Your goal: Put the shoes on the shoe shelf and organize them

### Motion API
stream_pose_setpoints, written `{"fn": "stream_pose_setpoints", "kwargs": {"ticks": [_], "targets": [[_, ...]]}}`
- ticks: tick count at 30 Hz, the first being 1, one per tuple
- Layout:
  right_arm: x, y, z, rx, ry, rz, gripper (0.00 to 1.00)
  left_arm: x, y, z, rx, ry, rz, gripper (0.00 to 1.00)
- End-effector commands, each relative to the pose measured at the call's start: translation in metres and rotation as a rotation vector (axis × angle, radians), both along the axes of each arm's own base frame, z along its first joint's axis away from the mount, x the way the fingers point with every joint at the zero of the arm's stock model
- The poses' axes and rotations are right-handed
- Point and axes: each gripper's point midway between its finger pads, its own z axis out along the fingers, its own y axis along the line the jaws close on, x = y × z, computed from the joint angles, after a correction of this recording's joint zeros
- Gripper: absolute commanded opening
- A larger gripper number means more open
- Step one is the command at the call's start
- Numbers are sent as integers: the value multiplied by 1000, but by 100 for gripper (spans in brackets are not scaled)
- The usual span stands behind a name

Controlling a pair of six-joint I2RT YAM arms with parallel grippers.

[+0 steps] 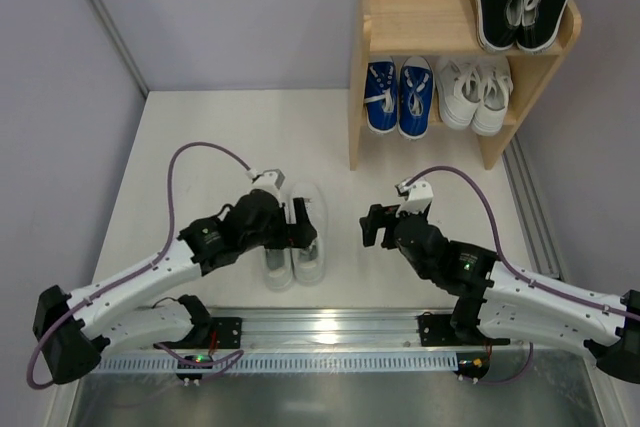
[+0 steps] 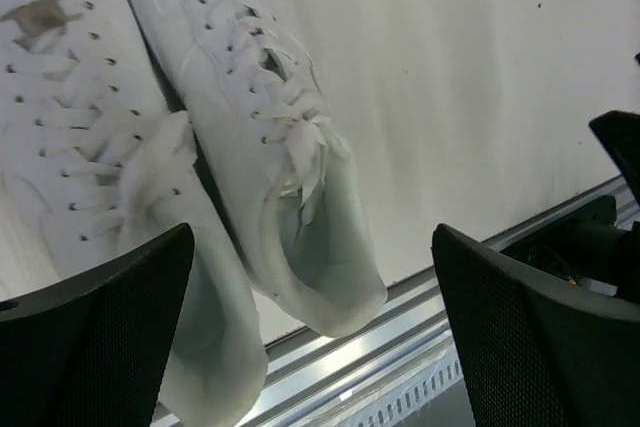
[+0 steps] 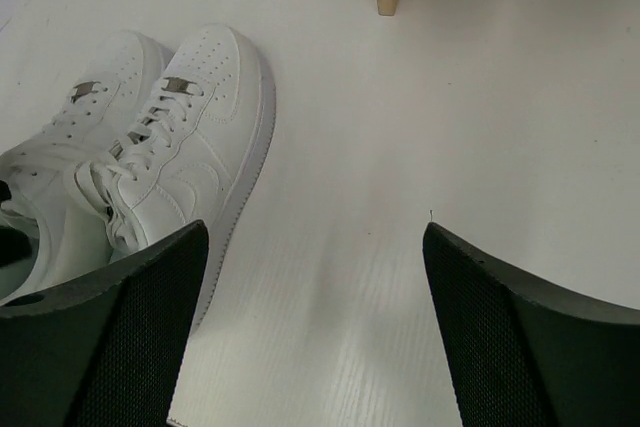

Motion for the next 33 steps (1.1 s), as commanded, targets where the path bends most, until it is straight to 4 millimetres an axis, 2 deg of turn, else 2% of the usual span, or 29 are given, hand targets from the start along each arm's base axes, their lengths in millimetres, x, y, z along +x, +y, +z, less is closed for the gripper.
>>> {"fn": "stream_pose_setpoints", "kwargs": {"ticks": [1, 4, 6, 13, 17, 19, 25, 29, 31, 33], "targets": [[3, -17, 11, 59, -21, -108, 88, 3, -8, -8, 130, -30, 53, 99], [-1, -21, 5, 64, 0, -112, 88, 1, -10, -23, 213, 8, 73, 100], [-3, -23, -1, 64, 9, -109, 88, 1, -3, -30, 255, 22, 114, 100], [-9, -32, -13, 79, 19, -115, 88, -1, 14, -18, 234, -21, 232, 91], [-11, -33, -17, 66, 29, -114, 88, -7, 12, -14, 228, -32, 248, 88], [-11, -32, -18, 67, 35, -112, 88, -9, 8, -21, 229, -23, 235, 88], [-12, -29, -21, 62, 47, -98, 88, -12, -22, -51, 217, 51, 166, 84], [-15, -32, -25, 56, 60, -102, 88, -9, -20, -67, 264, 58, 184, 80], [-16, -34, -26, 65, 65, -105, 88, -9, -13, -77, 297, 54, 200, 73], [-17, -35, -26, 67, 65, -106, 87, -7, -9, -83, 308, 45, 216, 59]]}}
